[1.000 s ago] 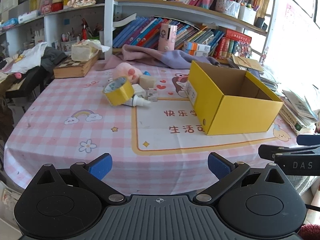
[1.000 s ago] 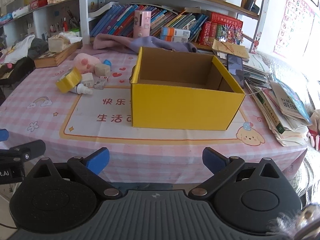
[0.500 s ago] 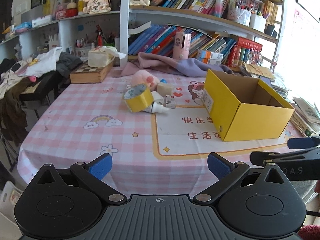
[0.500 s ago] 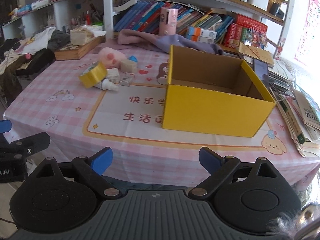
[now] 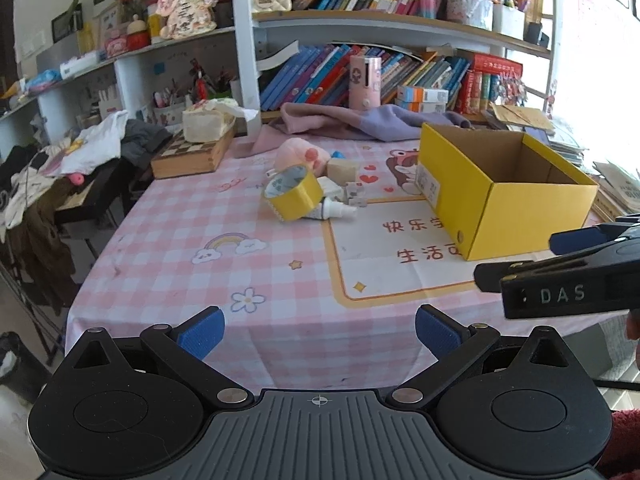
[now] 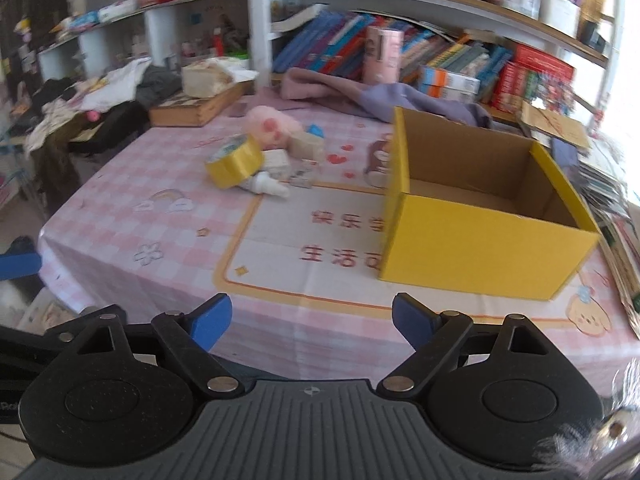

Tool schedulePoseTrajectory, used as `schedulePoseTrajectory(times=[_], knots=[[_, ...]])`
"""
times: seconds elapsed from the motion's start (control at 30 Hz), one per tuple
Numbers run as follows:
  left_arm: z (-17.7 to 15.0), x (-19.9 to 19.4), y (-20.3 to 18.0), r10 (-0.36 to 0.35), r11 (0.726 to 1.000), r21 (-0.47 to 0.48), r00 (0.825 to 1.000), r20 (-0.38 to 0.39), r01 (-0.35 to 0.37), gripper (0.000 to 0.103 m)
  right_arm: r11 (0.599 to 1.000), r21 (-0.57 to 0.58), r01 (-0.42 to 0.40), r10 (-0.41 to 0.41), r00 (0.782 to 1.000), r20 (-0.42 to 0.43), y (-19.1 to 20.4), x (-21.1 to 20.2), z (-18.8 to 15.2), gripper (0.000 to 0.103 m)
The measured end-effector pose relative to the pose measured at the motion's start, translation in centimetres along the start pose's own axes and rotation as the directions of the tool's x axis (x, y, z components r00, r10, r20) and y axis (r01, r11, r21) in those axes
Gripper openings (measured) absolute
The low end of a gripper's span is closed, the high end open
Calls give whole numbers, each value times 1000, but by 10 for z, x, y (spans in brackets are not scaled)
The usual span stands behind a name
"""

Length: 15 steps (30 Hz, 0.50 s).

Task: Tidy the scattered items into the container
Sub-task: 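Move both tools toward the yellow tape roll and white tube, then grasp the yellow tape roll with the left gripper while the right gripper approaches the tube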

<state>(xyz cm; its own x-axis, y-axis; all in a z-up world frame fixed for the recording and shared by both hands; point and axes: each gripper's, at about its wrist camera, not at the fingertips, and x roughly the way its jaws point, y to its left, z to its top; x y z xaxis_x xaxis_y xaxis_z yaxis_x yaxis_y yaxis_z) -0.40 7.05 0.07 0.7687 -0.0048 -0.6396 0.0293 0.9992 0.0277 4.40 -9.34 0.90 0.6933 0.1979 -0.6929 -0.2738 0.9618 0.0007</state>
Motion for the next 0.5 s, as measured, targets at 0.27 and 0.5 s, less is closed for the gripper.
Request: schedulePoseTrajectory(times=[0.27, 0.5], knots=[[-4, -3, 16, 16, 999, -34, 1000, -2, -16, 103, 999, -9, -50, 50, 999, 6, 7, 10, 8, 86], [1, 6, 21, 19, 1000, -4, 1000, -4, -19, 103, 996, -2, -89, 89, 996, 9, 10, 26, 14, 86]])
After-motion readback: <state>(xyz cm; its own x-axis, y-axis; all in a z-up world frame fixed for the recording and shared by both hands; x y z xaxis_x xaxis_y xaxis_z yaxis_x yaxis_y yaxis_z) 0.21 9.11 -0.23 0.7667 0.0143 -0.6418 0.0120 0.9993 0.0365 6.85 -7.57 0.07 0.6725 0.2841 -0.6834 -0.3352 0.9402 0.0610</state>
